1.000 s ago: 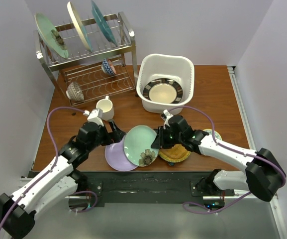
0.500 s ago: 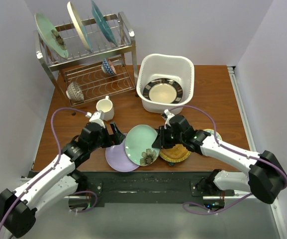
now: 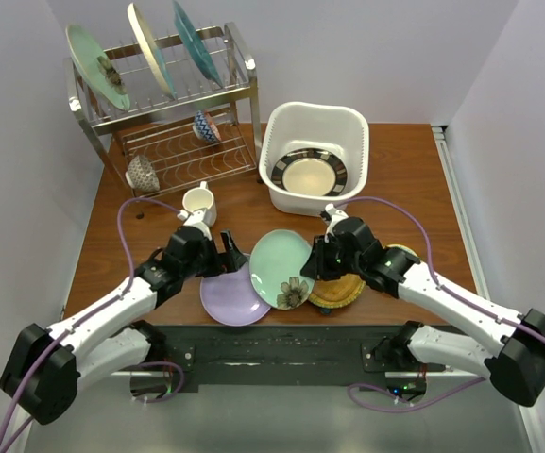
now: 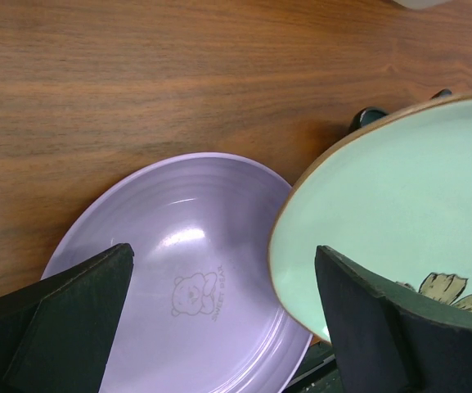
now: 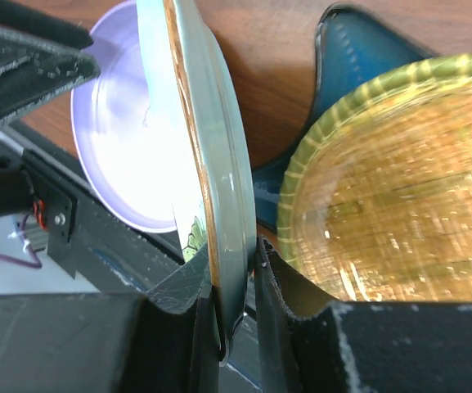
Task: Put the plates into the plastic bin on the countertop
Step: Pick up the plate at the center of the board.
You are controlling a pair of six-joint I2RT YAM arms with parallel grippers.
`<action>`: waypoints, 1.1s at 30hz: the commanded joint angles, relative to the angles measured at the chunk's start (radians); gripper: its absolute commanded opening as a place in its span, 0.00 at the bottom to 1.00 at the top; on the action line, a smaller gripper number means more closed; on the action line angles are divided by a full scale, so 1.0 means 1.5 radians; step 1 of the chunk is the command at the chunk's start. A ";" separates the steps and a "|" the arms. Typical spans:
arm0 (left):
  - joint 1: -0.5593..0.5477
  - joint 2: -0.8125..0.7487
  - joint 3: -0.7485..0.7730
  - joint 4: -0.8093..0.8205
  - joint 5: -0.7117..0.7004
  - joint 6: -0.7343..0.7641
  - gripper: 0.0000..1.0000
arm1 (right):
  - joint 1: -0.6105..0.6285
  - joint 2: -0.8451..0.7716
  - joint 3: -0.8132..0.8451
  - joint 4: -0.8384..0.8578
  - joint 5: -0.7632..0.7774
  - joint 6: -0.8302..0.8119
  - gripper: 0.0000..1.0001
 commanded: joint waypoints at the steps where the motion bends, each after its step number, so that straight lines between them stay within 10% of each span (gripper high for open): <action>1: -0.003 -0.025 0.029 0.018 -0.007 0.023 0.97 | -0.014 -0.022 0.091 0.052 0.032 -0.010 0.00; 18: -0.003 -0.171 0.043 -0.165 -0.089 0.023 0.98 | -0.079 0.122 0.198 0.114 -0.066 -0.019 0.00; 33: -0.003 -0.114 0.024 -0.088 -0.066 0.014 0.98 | -0.194 0.165 0.251 0.135 -0.170 -0.019 0.00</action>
